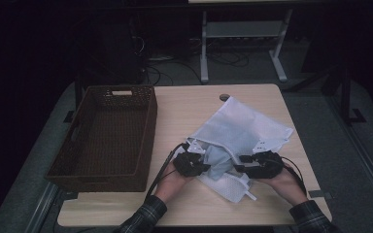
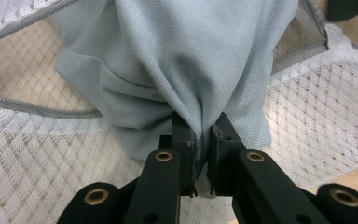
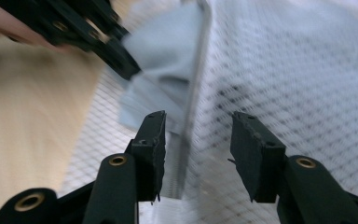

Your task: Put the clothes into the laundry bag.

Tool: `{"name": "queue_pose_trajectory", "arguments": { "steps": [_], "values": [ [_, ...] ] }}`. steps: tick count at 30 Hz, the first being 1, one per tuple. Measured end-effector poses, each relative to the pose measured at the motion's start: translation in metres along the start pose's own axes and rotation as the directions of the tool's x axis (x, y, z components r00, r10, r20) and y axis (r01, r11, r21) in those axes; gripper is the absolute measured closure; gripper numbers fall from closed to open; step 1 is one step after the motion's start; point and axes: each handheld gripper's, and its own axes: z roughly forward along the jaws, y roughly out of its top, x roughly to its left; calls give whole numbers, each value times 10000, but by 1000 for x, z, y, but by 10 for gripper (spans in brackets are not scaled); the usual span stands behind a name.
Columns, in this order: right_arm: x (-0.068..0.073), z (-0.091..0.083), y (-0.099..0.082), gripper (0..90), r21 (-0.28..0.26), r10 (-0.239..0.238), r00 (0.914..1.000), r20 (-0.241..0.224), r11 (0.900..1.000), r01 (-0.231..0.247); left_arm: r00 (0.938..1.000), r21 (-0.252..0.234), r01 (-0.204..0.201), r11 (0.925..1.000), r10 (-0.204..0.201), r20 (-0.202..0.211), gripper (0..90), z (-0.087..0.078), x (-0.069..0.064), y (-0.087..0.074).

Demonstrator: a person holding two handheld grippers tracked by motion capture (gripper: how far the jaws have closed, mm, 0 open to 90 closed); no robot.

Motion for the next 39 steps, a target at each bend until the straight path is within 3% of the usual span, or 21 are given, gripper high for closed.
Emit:
{"name": "queue_pose_trajectory", "arguments": {
  "steps": [3,6,24,30,39],
  "values": [
    [-2,3,-1,770,167,-21,9998,211,9999,18,10000,12,-30,10000,30,5,832,0,-1,0],
    [-2,0,0,857,68,-113,9997,230,9999,112,10000,-25,-20,10000,20,-7,834,0,-2,1],
    [-3,-25,10,885,-1043,-90,9997,-245,9945,64,9984,-934,-571,9940,565,-97,837,-10,-16,34],
    [-4,-29,13,888,-1234,-139,9996,-265,9923,105,9962,-1009,-869,9911,865,-78,837,-5,-23,51],
    [-6,-39,15,892,-1589,-173,9994,-296,9872,124,9951,-927,-972,9909,951,-262,838,10,-29,67]
  ]
}}
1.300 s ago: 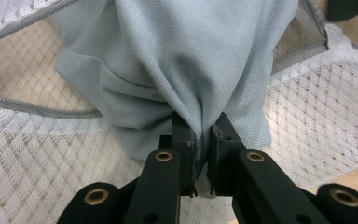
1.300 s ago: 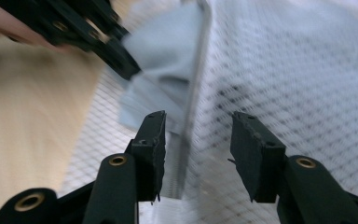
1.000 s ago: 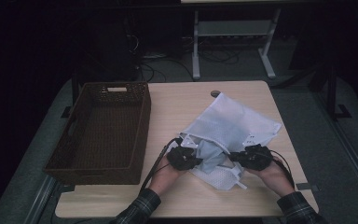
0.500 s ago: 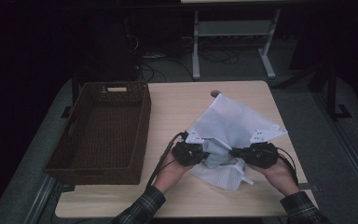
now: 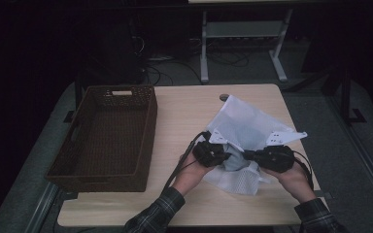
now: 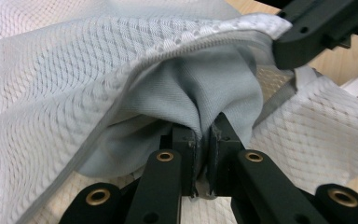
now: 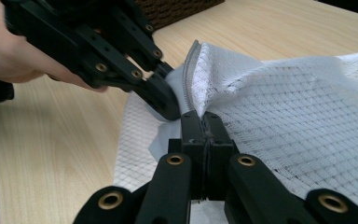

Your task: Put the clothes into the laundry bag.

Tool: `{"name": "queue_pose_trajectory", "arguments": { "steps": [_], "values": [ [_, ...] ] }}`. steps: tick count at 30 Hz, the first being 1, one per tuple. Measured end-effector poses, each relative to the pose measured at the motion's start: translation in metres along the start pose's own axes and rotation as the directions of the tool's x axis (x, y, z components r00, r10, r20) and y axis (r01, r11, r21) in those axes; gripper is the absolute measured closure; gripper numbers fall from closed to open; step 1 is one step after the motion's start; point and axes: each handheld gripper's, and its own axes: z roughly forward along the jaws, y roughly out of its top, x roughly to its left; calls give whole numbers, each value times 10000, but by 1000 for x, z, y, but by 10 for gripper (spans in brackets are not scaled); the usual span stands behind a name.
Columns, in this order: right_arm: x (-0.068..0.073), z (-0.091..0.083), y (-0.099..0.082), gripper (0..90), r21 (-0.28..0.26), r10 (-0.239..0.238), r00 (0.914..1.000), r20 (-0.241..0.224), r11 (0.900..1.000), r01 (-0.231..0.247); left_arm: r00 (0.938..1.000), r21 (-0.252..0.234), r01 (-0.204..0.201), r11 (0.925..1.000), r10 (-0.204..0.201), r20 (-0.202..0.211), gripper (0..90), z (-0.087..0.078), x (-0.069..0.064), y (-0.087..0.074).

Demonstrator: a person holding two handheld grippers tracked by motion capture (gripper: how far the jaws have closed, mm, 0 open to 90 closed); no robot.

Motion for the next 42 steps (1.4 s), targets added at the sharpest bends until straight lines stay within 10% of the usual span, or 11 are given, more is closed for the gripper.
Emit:
{"name": "queue_pose_trajectory", "arguments": {
  "steps": [15,25,33,42],
  "values": [
    [-3,-8,2,893,-302,25,9999,-104,9995,-28,9914,123,627,9980,-608,-1157,839,31,16,6],
    [-4,-10,3,893,-489,96,9997,-236,9987,-107,9900,328,987,9946,-949,-1041,823,56,17,-2],
    [-7,-13,1,892,-534,134,9998,-156,9985,-142,9931,262,819,9963,-794,-861,515,25,27,-9],
    [-7,-11,1,891,-497,111,9999,-111,9987,-117,9818,47,995,9950,-974,-1633,457,-12,63,-21]
  ]
}}
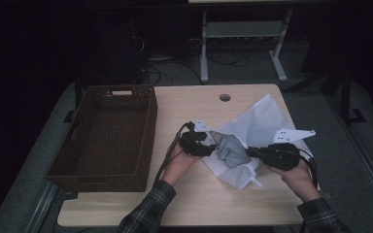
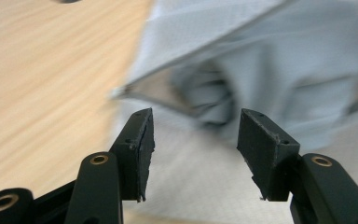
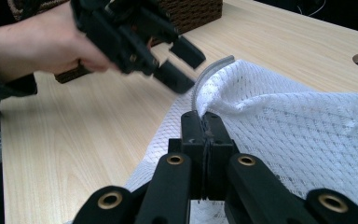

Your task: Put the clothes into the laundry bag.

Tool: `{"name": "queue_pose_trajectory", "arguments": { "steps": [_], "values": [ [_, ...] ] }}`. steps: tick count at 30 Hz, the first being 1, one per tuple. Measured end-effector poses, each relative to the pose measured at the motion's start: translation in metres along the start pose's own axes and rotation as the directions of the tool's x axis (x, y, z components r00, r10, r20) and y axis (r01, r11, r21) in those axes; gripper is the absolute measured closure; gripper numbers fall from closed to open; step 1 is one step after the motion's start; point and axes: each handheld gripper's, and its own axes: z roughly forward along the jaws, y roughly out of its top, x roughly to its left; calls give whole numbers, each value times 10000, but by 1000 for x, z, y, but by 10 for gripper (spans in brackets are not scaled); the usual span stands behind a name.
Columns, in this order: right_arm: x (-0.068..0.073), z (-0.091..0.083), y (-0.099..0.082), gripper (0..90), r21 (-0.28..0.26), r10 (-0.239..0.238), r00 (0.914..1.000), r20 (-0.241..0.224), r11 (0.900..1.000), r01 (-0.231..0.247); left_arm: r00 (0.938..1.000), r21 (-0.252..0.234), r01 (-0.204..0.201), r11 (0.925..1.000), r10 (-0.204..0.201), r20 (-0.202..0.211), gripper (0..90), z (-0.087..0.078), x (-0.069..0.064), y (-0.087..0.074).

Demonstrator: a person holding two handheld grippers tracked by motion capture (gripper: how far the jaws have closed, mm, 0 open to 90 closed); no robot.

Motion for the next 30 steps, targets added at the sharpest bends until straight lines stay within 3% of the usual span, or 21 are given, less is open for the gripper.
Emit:
{"name": "queue_pose_trajectory", "arguments": {
  "steps": [6,16,21,27,30],
  "values": [
    [0,1,0,891,60,-25,10000,19,10000,25,10000,501,96,9987,-94,-33,415,19,28,-2],
    [-2,1,-1,891,92,-45,10000,44,9999,44,9987,990,-147,9950,99,492,400,55,37,-2],
    [-3,2,-1,891,103,-36,10000,49,9999,35,9980,1324,-223,9909,141,624,544,63,36,1],
    [-4,1,-1,891,96,-9,9999,111,10000,7,9972,1467,-190,9890,80,750,812,63,36,2],
    [-4,1,-1,891,110,-17,9999,128,9999,16,9970,1528,-185,9881,69,766,858,61,34,1]
  ]
}}
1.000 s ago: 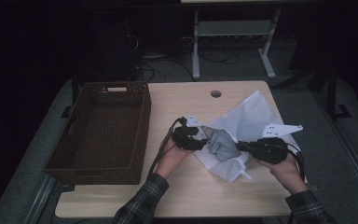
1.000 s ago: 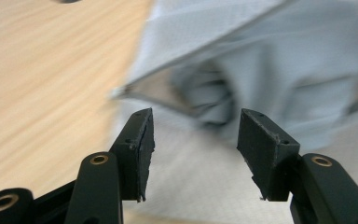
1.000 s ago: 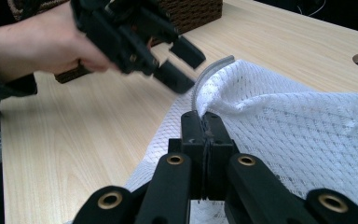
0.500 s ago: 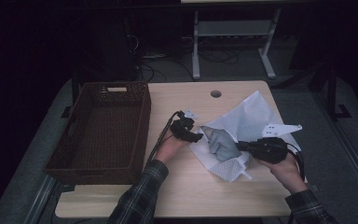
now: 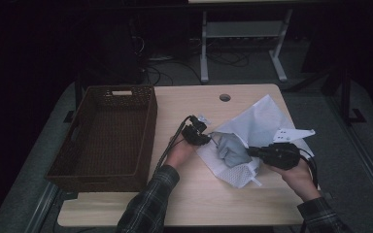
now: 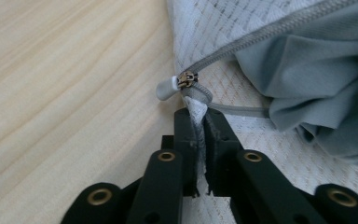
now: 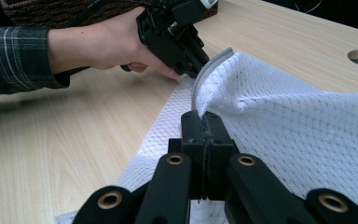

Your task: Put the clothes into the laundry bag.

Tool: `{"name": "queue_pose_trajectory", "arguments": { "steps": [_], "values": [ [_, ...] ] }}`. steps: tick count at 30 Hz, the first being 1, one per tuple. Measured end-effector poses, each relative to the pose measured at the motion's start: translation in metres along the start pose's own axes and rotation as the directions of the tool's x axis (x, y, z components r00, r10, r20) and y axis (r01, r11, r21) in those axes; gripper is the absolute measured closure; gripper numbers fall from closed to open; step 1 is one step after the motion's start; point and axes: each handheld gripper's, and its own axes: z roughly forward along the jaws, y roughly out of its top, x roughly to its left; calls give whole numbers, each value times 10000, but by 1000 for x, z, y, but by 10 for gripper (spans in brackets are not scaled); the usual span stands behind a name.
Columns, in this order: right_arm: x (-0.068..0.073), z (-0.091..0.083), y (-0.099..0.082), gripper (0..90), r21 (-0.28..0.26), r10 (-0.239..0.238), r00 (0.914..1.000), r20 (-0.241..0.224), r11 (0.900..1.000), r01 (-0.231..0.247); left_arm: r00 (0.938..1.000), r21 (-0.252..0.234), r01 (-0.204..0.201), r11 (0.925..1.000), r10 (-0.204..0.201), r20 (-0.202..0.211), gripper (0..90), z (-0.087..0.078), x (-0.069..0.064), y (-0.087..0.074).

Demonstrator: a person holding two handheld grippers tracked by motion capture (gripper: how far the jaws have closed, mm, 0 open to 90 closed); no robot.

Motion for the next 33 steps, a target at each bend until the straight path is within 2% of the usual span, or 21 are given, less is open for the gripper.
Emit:
{"name": "queue_pose_trajectory", "arguments": {
  "steps": [8,17,25,28,33],
  "values": [
    [-2,1,-1,891,171,-42,9998,198,9998,39,9992,-17,391,9992,-391,-95,863,-20,-6,-11],
    [-5,5,-3,891,441,-106,9989,450,9990,86,9981,-193,584,9981,-587,-187,863,-48,-23,-38],
    [-9,13,-5,890,720,-154,9978,639,9973,108,9982,-383,588,9975,-590,-56,863,-68,-45,-67],
    [-11,17,-8,890,875,-239,9965,805,9960,168,9984,-390,555,9977,-552,92,863,-74,-55,-77],
    [-17,21,-17,889,1257,-129,9947,1025,9921,0,9982,-517,482,9975,-462,383,862,-84,-74,-93]
  ]
}}
